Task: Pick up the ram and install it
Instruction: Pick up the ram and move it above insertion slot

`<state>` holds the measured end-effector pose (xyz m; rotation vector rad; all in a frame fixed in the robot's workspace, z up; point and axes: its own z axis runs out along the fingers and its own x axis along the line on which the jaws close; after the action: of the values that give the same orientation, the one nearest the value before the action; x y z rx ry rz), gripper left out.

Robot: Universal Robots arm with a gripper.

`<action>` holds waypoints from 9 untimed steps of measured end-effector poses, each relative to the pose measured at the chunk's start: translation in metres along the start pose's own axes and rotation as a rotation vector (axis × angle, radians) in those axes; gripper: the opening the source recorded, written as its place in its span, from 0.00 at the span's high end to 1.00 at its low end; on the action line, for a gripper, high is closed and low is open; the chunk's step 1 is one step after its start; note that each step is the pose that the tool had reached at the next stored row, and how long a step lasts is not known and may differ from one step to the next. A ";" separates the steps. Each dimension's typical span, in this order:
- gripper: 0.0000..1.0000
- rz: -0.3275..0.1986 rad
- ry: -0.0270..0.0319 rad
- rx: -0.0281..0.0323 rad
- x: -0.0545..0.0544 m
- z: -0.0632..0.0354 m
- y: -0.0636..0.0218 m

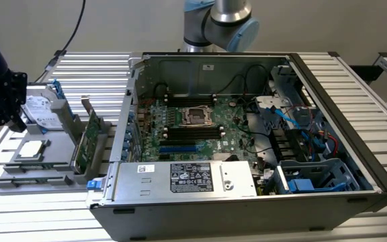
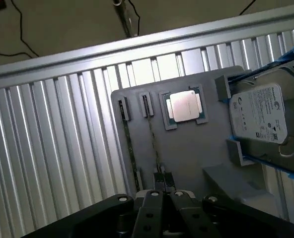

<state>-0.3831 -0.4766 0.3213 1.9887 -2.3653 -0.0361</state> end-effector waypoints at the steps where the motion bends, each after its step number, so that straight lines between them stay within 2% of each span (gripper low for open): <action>1: 0.89 -0.019 0.0010 0.0004 0.000 0.0005 0.0000; 9: 0.89 -0.164 0.0083 0.0039 0.000 0.0039 -0.0002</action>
<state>-0.3832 -0.4766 0.3174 2.1744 -2.1933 -0.0295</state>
